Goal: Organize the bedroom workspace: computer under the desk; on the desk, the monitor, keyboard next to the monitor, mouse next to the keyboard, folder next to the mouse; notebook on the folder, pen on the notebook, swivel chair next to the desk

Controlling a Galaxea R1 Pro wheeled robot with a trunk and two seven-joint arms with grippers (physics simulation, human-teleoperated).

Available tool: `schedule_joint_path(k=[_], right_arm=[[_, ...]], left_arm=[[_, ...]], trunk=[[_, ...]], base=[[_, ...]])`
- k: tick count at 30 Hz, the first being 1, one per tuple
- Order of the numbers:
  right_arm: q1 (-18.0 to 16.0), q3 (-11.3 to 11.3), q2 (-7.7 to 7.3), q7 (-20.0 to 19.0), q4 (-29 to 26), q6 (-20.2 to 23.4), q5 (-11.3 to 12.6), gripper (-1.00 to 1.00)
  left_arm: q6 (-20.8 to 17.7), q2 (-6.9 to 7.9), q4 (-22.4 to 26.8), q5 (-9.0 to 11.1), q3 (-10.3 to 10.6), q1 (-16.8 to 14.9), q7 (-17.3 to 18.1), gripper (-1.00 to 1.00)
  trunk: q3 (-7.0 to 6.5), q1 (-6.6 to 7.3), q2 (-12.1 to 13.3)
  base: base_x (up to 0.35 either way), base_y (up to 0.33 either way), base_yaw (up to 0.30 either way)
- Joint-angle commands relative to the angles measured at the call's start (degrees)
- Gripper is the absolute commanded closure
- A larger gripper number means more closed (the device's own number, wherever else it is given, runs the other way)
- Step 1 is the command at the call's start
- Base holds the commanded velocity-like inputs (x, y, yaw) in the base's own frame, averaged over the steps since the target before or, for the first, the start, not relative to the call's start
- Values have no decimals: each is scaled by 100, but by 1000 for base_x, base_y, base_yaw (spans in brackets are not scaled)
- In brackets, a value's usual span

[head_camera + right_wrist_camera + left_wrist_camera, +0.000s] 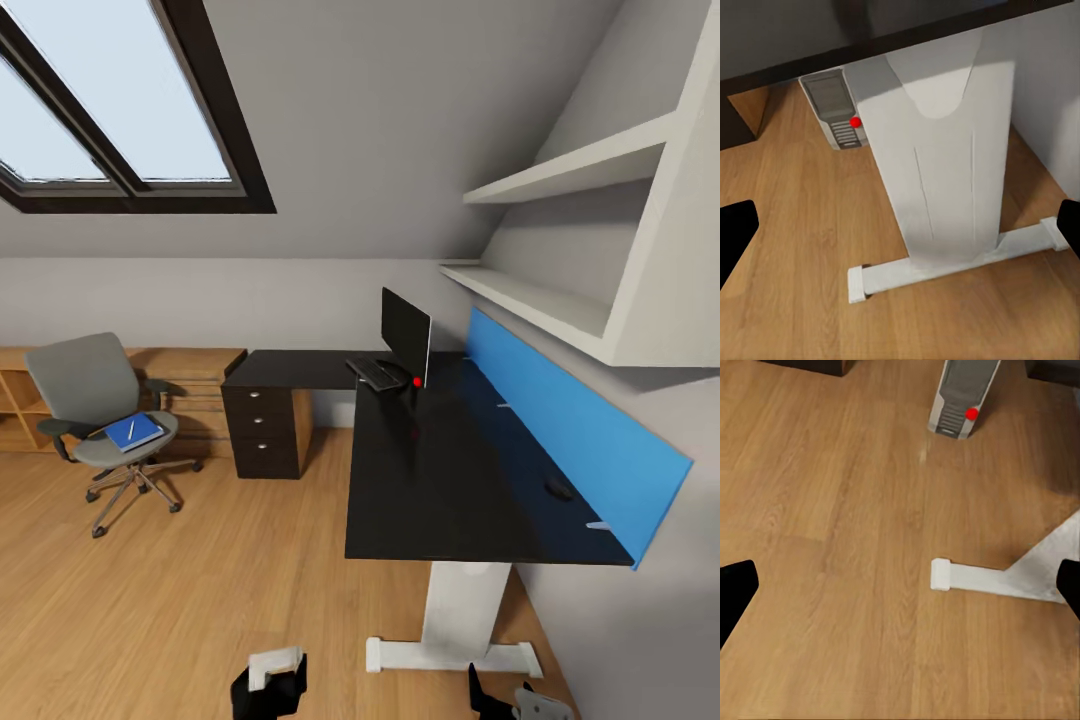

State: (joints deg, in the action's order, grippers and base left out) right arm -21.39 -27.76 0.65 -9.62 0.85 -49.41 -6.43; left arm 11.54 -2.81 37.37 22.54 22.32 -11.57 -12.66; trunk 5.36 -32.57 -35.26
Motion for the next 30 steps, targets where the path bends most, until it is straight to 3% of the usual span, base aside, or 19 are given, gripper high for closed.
schedule_joint_path(k=[1,3,4,5,6,7,9,10,11,12,13,14,15,17,20,22,27,30], right_arm=[[-6,-53,1,-1,5,-26,-58,-100],[-6,-53,3,-3,-2,-33,-59,-100],[-6,-64,10,5,-271,-39,-47,-100],[-6,-67,14,9,-468,-34,-36,-100],[-10,-69,22,15,-875,-5,-26,-100],[-15,-75,41,42,-1782,419,-17,-100],[-15,-73,51,102,-2272,838,-15,-100],[-17,-63,90,254,-3162,1753,-11,-100],[-18,-58,111,316,-3478,2123,-12,-100],[-20,-29,177,527,-4507,3539,-14,-100],[-24,5,204,643,-5055,4427,-15,-100],[-29,34,213,693,-5274,4840,-15,-100],[-45,101,222,772,-5585,5538,-15,-100],[-219,226,213,873,-5690,6393,-27,-100],[-440,266,169,909,-5263,6502,-54,-100],[-562,287,101,946,-4808,6272,-85,-100],[-633,303,-20,1184,-4373,5763,-125,-100],[-642,301,-36,1265,-4327,5672,-126,-100]], left_arm=[[-223,14,255,72,40,-4,-47,-100],[-510,31,597,73,42,-4,-65,-100],[-1207,88,1515,80,44,-3,-346,-100],[-1494,97,1827,81,46,-3,-466,-100],[-1955,104,2327,82,46,-3,-626,-100],[-2673,102,3117,89,21,-3,-772,-100],[-2953,100,3424,90,2,-3,-797,-100],[-3348,98,3871,91,-27,-3,-820,-100],[-3458,96,4002,91,-36,-3,-826,-100],[-3676,96,4292,89,-51,-3,-842,-100],[-3757,96,4398,87,-54,-3,-852,-100],[-3783,96,4428,86,-56,-3,-856,-100],[-3821,101,4451,88,-58,-3,-861,-100],[-3866,117,4411,87,-63,-2,-882,-100],[-3879,133,4390,85,-66,4,-1010,-100],[-3879,155,4375,87,-65,53,-1260,-100],[-3874,169,4199,97,-64,137,-1569,-100],[-3829,166,4085,96,-56,148,-1608,-100]], trunk=[[12,-2,-9],[12,-2,-9],[12,-2,-9],[12,-2,-9],[12,-2,-9],[12,-2,-9],[12,-2,-9],[12,-2,-9],[12,-2,-9],[12,-2,-9],[12,-2,-9],[12,-2,-9],[12,-2,-9],[12,-2,-9],[12,-2,-9],[12,-2,-9],[12,-2,-9],[12,-2,-9]], base=[[0,0,0],[0,0,0],[0,0,0],[0,0,0],[0,0,0],[0,0,0],[0,0,0],[0,0,0],[0,0,0],[0,0,0],[0,0,0],[0,0,0],[0,0,0],[0,0,0],[13,-52,0],[109,-151,0],[179,-206,0],[223,-233,0]])
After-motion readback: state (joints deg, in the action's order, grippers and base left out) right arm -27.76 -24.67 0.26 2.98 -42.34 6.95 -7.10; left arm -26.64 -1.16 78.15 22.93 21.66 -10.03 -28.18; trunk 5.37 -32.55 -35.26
